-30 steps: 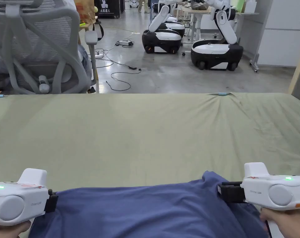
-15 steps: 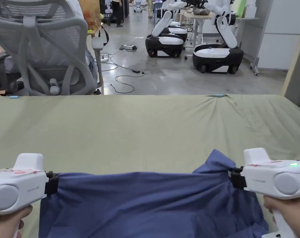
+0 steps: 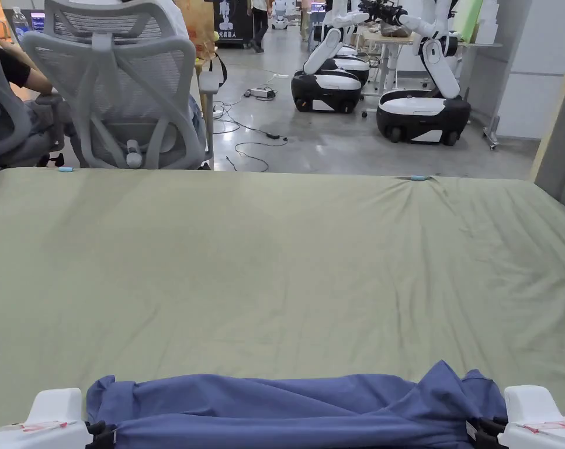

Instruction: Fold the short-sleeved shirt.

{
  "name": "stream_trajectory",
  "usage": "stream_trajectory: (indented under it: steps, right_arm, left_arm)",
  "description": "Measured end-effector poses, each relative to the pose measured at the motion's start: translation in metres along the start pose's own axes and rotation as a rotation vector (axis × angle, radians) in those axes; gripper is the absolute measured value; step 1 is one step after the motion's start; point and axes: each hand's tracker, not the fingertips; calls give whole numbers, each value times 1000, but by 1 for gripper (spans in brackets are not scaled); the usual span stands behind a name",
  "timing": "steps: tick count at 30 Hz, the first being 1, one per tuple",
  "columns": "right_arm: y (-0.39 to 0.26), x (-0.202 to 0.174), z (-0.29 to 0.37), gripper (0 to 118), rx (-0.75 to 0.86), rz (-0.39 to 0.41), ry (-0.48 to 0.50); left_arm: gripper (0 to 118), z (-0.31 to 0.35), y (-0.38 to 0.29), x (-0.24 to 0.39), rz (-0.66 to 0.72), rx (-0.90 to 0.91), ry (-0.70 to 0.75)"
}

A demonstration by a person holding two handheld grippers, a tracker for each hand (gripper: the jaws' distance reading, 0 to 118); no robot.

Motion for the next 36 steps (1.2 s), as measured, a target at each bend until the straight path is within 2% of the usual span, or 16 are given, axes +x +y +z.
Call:
stream_trajectory:
  steps: [2, 3, 4, 5, 6, 9, 12, 13, 14, 15, 26, 27, 28, 30, 32, 36]
  right_arm:
    - [12, -12, 13, 21, 68, -11, -31]
    - [25, -17, 19, 40, 111, -7, -46]
    - [37, -28, 25, 77, 139, 3, -33]
    - [51, -43, 31, 100, 178, 19, -2]
    - [63, -60, 37, 115, 229, 41, 19]
    - [96, -114, 46, 118, 361, 100, -3]
    - [102, -138, 42, 95, 427, 102, -18]
    - [101, -142, 40, 55, 440, 113, -42]
    - [96, -143, 37, 13, 462, 129, -94]
    - [91, -141, 35, 0, 471, 136, -137]
    - [86, -134, 33, 0, 454, 100, -82]
    - [85, -137, 30, 0, 448, 99, -78]
    - [85, -138, 27, 0, 442, 99, -78]
    - [86, -140, 19, 0, 425, 101, -81]
    - [85, -144, 16, 0, 415, 91, -77]
    - [86, -146, 12, 0, 408, 68, -76]
  left_arm:
    - [36, 10, 9, 13, -42, 80, 69]
    - [63, 14, 17, 24, -71, 112, 82]
    - [89, 17, 26, 35, -99, 132, 66]
    - [99, 20, 38, 49, -120, 169, 52]
    - [100, 22, 49, 67, -139, 215, 46]
    - [96, 19, 73, 112, -166, 341, 18]
    - [52, 18, 81, 143, -181, 408, 19]
    - [12, 17, 77, 146, -206, 417, 49]
    - [0, 18, 73, 149, -225, 438, 62]
    - [0, 23, 69, 150, -224, 476, 70]
    - [0, 22, 55, 56, -49, 428, 58]
    - [11, 17, 50, 32, 20, 401, 60]
    - [47, 12, 45, 8, 95, 368, 42]
    - [61, 5, 33, -33, 250, 277, -38]
    - [118, -6, 20, -62, 371, 224, -69]
    - [118, -48, 4, -91, 761, 74, -317]
